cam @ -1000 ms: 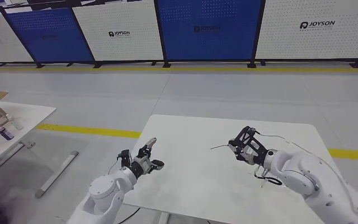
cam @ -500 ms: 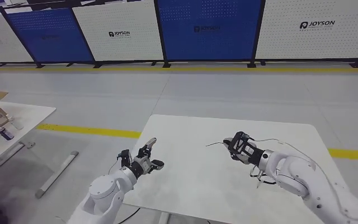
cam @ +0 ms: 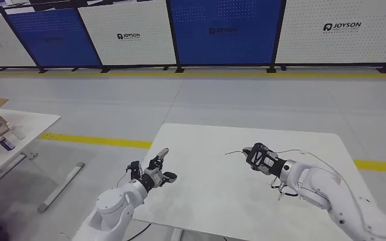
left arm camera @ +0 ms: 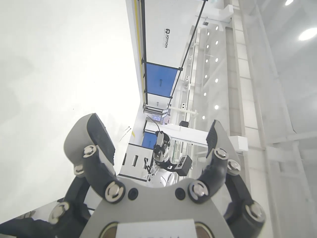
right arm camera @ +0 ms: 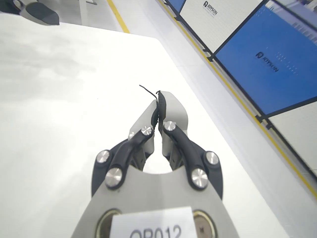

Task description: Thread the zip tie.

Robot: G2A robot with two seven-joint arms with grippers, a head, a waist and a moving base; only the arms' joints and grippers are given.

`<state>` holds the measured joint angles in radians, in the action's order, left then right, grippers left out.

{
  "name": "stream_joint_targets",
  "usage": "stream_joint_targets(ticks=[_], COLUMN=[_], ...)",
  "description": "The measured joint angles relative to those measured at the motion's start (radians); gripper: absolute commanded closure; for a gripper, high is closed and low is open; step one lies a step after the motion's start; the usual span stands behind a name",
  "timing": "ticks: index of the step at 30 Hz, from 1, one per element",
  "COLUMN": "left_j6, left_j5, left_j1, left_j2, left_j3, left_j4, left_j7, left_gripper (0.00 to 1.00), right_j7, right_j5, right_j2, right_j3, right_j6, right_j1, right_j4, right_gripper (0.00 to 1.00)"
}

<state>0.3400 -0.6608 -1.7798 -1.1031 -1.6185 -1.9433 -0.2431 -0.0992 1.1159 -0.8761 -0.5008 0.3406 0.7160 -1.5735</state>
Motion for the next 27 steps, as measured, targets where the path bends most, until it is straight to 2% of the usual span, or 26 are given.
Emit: stream_joint_targets(ticks=[2, 6, 9, 11, 23, 27], left_j6=[0.0, 0.0, 0.0, 0.0, 0.0, 0.0], left_j5=[0.0, 0.0, 0.0, 0.0, 0.0, 0.0], left_j1=[0.0, 0.0, 0.0, 0.0, 0.0, 0.0], left_j2=[0.0, 0.0, 0.0, 0.0, 0.0, 0.0], left_j3=[0.0, 0.0, 0.0, 0.0, 0.0, 0.0], left_j4=[0.0, 0.0, 0.0, 0.0, 0.0, 0.0], left_j7=[0.0, 0.0, 0.0, 0.0, 0.0, 0.0], left_gripper=[0.0, 0.0, 0.0, 0.0, 0.0, 0.0], right_j7=[0.086, 0.248, 0.354, 0.405, 0.389, 0.404], right_j5=[0.09, 0.201, 0.209, 0.188, 0.189, 0.273], right_j2=[0.003, 0.012, 0.017, 0.018, 0.017, 0.018], right_j3=[0.042, 0.132, 0.204, 0.22, 0.217, 0.196], right_j6=[-0.001, -0.001, -0.001, -0.001, -0.001, -0.015], right_j1=[-0.02, -0.072, -0.115, -0.127, -0.125, -0.115], right_j4=[0.016, 0.061, 0.104, 0.116, 0.115, 0.112], right_gripper=[1.0, 1.0, 1.0, 1.0, 1.0, 1.0])
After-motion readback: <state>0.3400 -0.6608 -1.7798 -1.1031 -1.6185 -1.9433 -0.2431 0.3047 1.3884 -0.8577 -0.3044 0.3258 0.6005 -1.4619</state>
